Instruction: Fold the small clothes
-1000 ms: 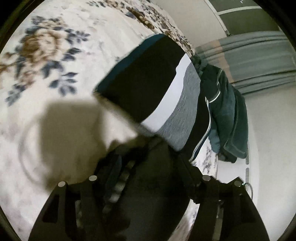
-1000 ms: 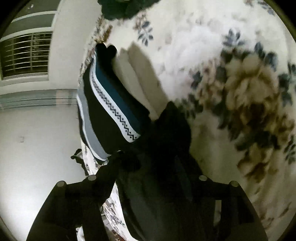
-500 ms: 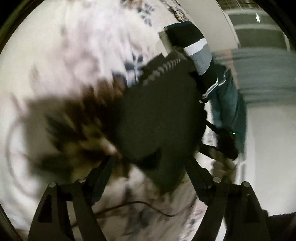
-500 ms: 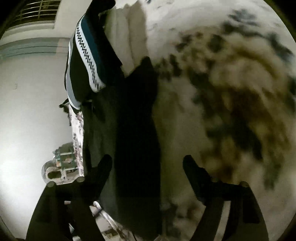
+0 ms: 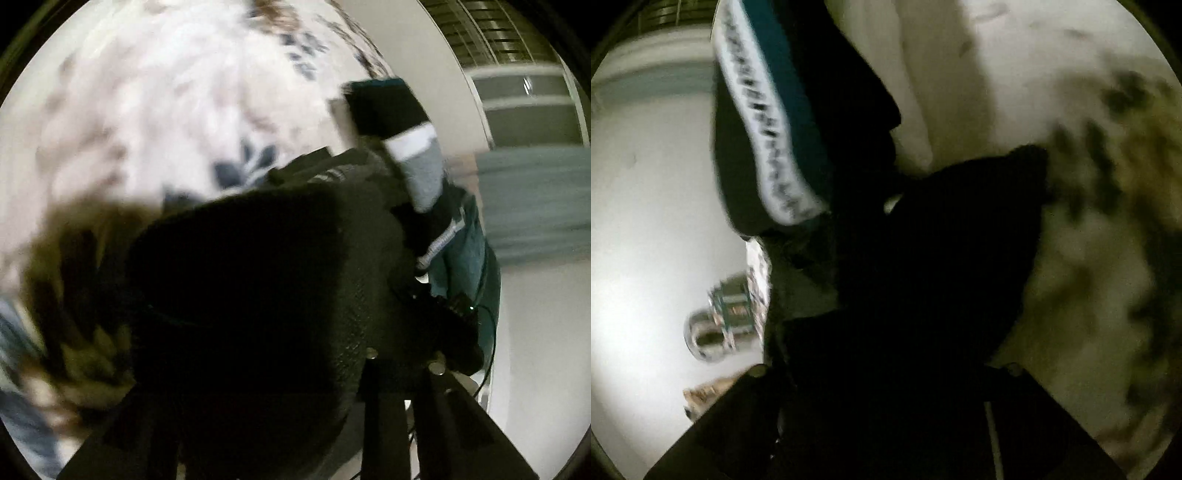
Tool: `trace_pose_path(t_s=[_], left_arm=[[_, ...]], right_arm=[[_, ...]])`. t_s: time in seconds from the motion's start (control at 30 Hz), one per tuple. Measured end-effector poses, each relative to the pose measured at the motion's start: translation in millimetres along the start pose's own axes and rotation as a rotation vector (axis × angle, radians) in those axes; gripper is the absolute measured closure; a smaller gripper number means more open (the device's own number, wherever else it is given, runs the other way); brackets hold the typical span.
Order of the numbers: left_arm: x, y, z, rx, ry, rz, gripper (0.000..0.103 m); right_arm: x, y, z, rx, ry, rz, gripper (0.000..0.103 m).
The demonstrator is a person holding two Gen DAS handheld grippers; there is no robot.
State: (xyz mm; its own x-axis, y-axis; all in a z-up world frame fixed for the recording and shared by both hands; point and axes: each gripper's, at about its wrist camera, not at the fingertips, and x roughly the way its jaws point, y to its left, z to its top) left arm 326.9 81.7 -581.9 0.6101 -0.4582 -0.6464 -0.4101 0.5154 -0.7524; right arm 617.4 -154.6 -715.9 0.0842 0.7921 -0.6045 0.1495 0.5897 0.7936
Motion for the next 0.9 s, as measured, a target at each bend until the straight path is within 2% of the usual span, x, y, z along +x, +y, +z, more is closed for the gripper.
trace_pose_path(t_s=[0.1, 0.17, 0.23, 0.33, 0.43, 0.47, 0.53, 0.57, 0.63, 0.67, 0.77, 0.9], left_arm=[[-13.1, -29.8, 20.6, 0.114, 0.085, 0.022, 0.08], [-22.0, -40.3, 30.7, 0.161, 0.148, 0.018, 0.08], [-27.8, -47.9, 37.1, 0.202, 0.227, 0.011, 0.08], [-11.3, -54.9, 33.3, 0.286, 0.412, 0.014, 0.08], [23.8, -45.3, 12.1, 0.381, 0.558, 0.128, 0.072], [42.1, -33.4, 1.0, 0.396, 0.599, 0.21, 0.07], [53.2, -18.3, -9.7, 0.4, 0.599, 0.263, 0.05], [53.5, -12.8, -10.9, 0.38, 0.58, 0.249, 0.047], [47.2, -9.3, -9.9, 0.342, 0.547, 0.222, 0.046], [41.7, -9.2, -9.6, 0.327, 0.536, 0.227, 0.046], [3.5, -11.0, -13.7, 0.324, 0.449, 0.251, 0.046], [-66.1, -4.6, -17.1, 0.368, 0.299, 0.378, 0.045]], right_arm=[[-39.6, 11.8, -53.8, 0.048, -0.095, -0.004, 0.088], [-70.7, 21.3, -109.8, 0.07, -0.171, -0.038, 0.088], [-92.5, 20.8, -164.5, 0.127, -0.21, -0.059, 0.088], [-114.3, 5.0, -246.5, 0.24, -0.236, -0.093, 0.088], [-105.0, -25.1, -295.9, 0.32, -0.22, -0.15, 0.088], [-98.6, -42.8, -304.9, 0.366, -0.202, -0.167, 0.087], [-85.9, -76.5, -311.1, 0.438, -0.161, -0.17, 0.083], [-84.0, -89.6, -313.0, 0.46, -0.145, -0.178, 0.07], [-85.7, -108.8, -315.9, 0.503, -0.09, -0.155, 0.055], [-91.5, -113.3, -316.3, 0.506, -0.063, -0.159, 0.051], [-122.5, -113.6, -332.8, 0.485, -0.007, -0.175, 0.051], [-171.8, -102.9, -349.0, 0.444, 0.044, -0.236, 0.048]])
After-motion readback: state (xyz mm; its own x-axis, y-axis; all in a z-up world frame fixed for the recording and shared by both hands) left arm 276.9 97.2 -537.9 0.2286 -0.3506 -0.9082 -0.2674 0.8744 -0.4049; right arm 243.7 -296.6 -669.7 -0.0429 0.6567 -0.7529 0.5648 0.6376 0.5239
